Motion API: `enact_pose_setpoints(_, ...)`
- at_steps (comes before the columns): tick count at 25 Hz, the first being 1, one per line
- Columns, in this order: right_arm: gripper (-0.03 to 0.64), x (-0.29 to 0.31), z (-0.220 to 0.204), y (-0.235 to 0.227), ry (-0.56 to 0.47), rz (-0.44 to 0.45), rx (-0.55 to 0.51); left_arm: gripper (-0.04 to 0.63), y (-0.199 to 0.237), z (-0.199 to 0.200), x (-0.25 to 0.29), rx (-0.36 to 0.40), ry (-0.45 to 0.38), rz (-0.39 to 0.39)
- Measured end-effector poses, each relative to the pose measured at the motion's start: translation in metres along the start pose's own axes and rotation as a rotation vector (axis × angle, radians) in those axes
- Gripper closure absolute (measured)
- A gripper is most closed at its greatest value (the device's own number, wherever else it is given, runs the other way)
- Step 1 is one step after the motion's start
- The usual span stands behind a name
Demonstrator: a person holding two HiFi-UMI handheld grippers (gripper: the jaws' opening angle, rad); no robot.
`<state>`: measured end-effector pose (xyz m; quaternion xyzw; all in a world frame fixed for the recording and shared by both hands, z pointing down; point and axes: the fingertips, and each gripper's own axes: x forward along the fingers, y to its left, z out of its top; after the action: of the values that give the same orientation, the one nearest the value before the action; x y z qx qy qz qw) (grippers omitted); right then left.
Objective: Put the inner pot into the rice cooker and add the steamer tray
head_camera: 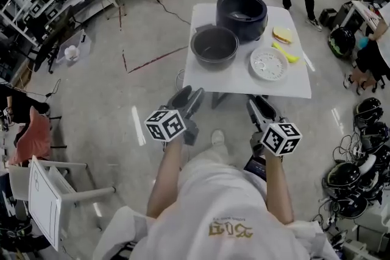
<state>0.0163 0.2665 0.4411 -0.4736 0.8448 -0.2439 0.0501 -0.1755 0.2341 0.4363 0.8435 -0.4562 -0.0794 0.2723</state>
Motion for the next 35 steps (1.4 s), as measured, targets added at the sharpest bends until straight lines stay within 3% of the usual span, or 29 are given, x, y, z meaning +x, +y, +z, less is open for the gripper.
enact_pose_setpoints(1,0.471,0.002,-0.001,0.001,0.007,0.006,0.007,0.319,0.003,0.000,-0.001,-0.023,0.008,-0.001)
enact_pose_setpoints(5,0.468,0.010,-0.006,0.000,0.016,-0.006,0.021,0.310,0.011,0.004,0.001,0.038,0.025,0.023)
enact_pose_setpoints(11,0.471,0.038,-0.006,-0.028,0.026,-0.039,0.071,0.322,0.035,0.006,0.030,0.004,0.045,0.033)
enact_pose_setpoints(18,0.469,0.115,0.009,-0.072,0.072,-0.093,0.082,0.331,0.099,0.028,0.092,0.003,0.092,0.068)
enact_pose_setpoints(24,0.466,0.183,0.028,-0.107,0.118,-0.144,0.079,0.333,0.157,0.050,0.152,-0.046,0.116,0.073)
enact_pose_setpoints(29,0.466,0.225,0.029,-0.141,0.153,-0.197,0.111,0.327,0.200,0.047,0.189,-0.085,0.180,0.081)
enact_pose_setpoints(35,0.456,0.263,0.024,-0.172,0.199,-0.201,0.193,0.325,0.230,0.038,0.214,-0.122,0.256,0.090)
